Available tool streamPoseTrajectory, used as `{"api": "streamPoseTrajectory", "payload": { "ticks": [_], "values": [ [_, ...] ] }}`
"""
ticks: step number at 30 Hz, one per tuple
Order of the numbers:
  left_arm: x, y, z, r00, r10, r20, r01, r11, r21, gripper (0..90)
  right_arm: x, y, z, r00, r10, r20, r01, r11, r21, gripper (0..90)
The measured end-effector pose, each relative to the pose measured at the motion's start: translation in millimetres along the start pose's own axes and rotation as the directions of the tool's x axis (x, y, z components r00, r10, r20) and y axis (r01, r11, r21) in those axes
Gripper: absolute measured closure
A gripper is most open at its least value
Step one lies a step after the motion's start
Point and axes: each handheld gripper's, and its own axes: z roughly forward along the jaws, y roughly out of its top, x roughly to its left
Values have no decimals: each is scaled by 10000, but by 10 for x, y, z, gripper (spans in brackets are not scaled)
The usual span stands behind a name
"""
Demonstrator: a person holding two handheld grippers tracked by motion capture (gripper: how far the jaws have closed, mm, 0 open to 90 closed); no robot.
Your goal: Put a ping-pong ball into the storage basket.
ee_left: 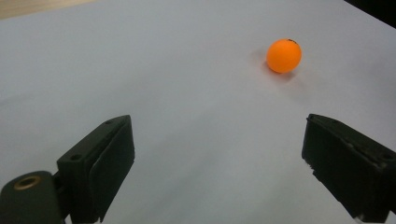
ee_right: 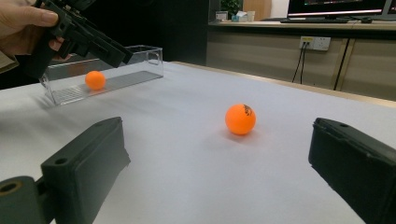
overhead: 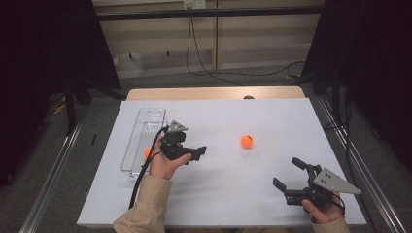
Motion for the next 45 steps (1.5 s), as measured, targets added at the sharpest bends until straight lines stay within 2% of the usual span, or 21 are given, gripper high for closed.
{"api": "streamPoseTrajectory", "payload": {
  "ticks": [9, 17, 23, 28, 31, 45],
  "values": [
    [-70, 16, 86, 9997, 118, 194, -118, 9999, 34, 94, -7, -1, -4, 10000, -62, -20, 62, 10000, -7, 38],
    [-140, 32, 185, 9984, 461, 337, -467, 9987, 181, 94, -5, -2, -1, 10000, -60, -10, 60, 10000, 13, 38],
    [-178, 35, 221, 9977, 460, 500, -466, 9988, 116, 92, -5, -1, -1, 10000, -30, -27, 30, 10000, 9, 38],
    [-189, 39, 243, 9971, 624, 441, -631, 9979, 150, 92, 0, -1, 2, 10000, -19, -55, 19, 10000, 10, 38],
    [-210, 38, 263, 9971, 552, 522, -560, 9983, 142, 92, -4, 1, -3, 10000, -11, -48, 11, 10000, 5, 38],
    [-286, 32, 364, 9955, 761, 559, -776, 9967, 245, 91, -7, 5, 29, 9999, -68, -107, 68, 10000, -3, 38]
  ]
}}
